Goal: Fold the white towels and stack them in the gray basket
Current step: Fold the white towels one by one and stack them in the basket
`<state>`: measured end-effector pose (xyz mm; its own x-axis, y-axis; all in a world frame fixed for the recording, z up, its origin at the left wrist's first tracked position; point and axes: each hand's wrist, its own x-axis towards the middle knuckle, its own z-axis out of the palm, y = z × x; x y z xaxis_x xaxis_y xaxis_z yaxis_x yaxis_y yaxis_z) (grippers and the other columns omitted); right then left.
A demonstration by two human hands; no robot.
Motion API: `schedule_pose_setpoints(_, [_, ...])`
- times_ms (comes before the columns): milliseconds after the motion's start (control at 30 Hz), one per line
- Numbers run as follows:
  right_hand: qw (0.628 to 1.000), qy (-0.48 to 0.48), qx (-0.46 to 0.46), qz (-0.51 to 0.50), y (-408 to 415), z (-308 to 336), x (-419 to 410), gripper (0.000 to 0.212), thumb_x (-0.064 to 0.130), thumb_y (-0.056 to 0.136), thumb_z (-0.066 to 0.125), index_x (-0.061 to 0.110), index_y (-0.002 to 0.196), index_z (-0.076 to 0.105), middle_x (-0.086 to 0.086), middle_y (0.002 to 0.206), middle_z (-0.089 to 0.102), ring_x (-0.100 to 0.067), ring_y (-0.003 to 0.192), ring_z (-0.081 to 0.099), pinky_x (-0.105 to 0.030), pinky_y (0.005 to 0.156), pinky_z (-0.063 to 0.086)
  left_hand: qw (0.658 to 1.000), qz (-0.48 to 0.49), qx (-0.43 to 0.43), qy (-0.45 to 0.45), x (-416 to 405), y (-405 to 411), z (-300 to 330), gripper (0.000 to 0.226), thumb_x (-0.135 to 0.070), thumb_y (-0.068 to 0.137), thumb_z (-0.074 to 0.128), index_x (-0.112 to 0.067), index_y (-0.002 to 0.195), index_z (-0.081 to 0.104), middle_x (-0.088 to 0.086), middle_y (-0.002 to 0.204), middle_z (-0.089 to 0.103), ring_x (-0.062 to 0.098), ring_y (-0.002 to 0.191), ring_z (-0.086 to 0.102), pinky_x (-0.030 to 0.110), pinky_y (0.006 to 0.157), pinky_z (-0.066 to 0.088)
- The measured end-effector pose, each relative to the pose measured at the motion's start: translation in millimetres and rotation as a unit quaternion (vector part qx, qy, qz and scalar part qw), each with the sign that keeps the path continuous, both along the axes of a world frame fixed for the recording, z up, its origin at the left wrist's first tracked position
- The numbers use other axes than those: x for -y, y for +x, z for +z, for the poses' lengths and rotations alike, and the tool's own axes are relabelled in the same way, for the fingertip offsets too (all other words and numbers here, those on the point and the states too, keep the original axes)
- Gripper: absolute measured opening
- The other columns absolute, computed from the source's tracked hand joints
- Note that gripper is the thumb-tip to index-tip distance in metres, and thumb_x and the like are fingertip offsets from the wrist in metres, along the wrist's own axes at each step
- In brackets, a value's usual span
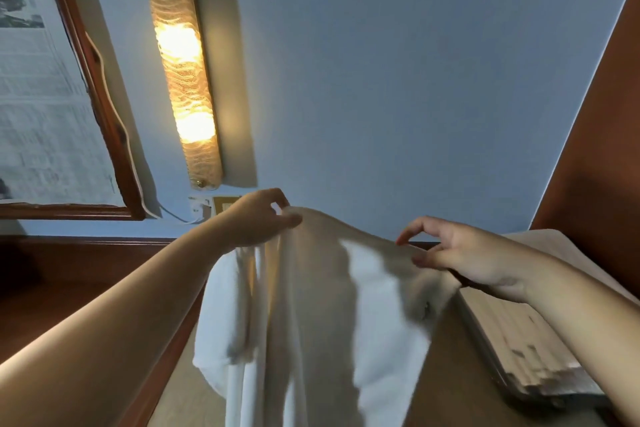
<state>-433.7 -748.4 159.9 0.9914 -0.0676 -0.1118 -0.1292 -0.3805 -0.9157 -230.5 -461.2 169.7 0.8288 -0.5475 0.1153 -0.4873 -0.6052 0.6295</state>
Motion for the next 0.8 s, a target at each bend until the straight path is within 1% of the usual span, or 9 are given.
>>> schedule_pose_setpoints(100, [0.997,0.072,0.037,-0.004,3,4,-10,0.025,0.003,0.099,0.061,0.017,0.097,0.081,-0.009,0.091,0.073,-0.018,0.084,0.066,-0.025,0.076,0.050,0.991,0.022,-0.132,-0.002,-3,-6,0,0.037,-0.012,0.086,0.073,-0.034,0.116,0.067,0.004,0.118,0.060,0.019,0.091,0.059,0.027,0.065,0.048])
schedule_pose_setpoints(200, [0.989,0.145,0.018,0.025,1,8,-15,0.022,0.003,0.093,0.066,0.009,0.109,0.080,-0.022,0.108,0.075,-0.029,0.100,0.072,-0.035,0.091,0.055,0.976,0.025,-0.203,-0.077,-11,-13,9,0.058,0.005,0.080,0.057,-0.036,0.118,0.071,0.006,0.121,0.053,0.031,0.105,0.054,0.035,0.075,0.052])
schedule_pose_setpoints(267, [0.991,0.125,0.008,0.055,1,8,-18,0.033,-0.008,0.090,0.064,0.007,0.116,0.077,-0.028,0.113,0.072,-0.033,0.108,0.070,-0.039,0.100,0.050,0.963,-0.009,-0.240,-0.121,-18,-15,15,0.063,0.012,0.080,0.052,-0.034,0.117,0.074,0.012,0.120,0.052,0.034,0.105,0.053,0.037,0.079,0.052])
schedule_pose_setpoints(333, [0.996,0.062,0.006,0.069,5,4,-23,0.045,-0.019,0.088,0.060,0.010,0.119,0.075,-0.021,0.108,0.076,-0.026,0.107,0.073,-0.030,0.095,0.054,0.952,-0.040,-0.267,-0.145,-23,-19,24,0.062,0.019,0.084,0.056,-0.030,0.116,0.076,0.016,0.119,0.056,0.034,0.104,0.058,0.036,0.081,0.056])
schedule_pose_setpoints(400, [0.996,-0.065,0.029,0.060,9,1,-33,0.040,-0.010,0.089,0.069,0.021,0.113,0.077,-0.001,0.102,0.080,-0.012,0.101,0.075,-0.021,0.086,0.054,0.947,-0.065,-0.273,-0.155,-26,-24,32,0.059,0.020,0.084,0.066,-0.027,0.119,0.075,0.017,0.114,0.067,0.032,0.102,0.066,0.033,0.083,0.060])
schedule_pose_setpoints(500, [0.959,-0.263,0.090,0.055,14,-5,-50,0.013,0.024,0.089,0.082,0.035,0.096,0.079,0.022,0.090,0.077,0.004,0.087,0.072,-0.016,0.079,0.055,0.937,-0.118,-0.274,-0.183,-28,-34,41,0.059,0.018,0.085,0.070,-0.021,0.127,0.070,0.018,0.104,0.076,0.029,0.095,0.073,0.035,0.085,0.060])
schedule_pose_setpoints(633, [0.954,-0.217,0.205,0.041,22,-13,-66,0.007,0.042,0.089,0.078,0.035,0.088,0.079,0.014,0.082,0.072,-0.010,0.078,0.069,-0.024,0.072,0.055,0.929,-0.161,-0.257,-0.214,-25,-45,51,0.056,0.022,0.090,0.060,-0.016,0.130,0.067,0.023,0.109,0.075,0.029,0.091,0.073,0.034,0.081,0.060])
schedule_pose_setpoints(733, [0.944,-0.213,0.251,0.004,30,-8,-69,0.010,0.048,0.083,0.081,0.038,0.085,0.078,0.016,0.100,0.054,-0.007,0.094,0.061,-0.015,0.076,0.050,0.940,-0.170,-0.206,-0.213,-19,-52,55,0.052,0.022,0.094,0.051,-0.016,0.123,0.069,0.023,0.106,0.076,0.028,0.085,0.070,0.034,0.078,0.060])
schedule_pose_setpoints(800, [0.965,-0.148,0.213,0.038,35,-5,-73,0.009,0.044,0.086,0.079,0.035,0.085,0.076,0.016,0.121,0.055,-0.003,0.106,0.066,-0.019,0.086,0.057,0.946,-0.171,-0.173,-0.214,-16,-53,56,0.047,0.020,0.094,0.050,-0.016,0.118,0.068,0.023,0.102,0.077,0.027,0.081,0.069,0.032,0.073,0.058])
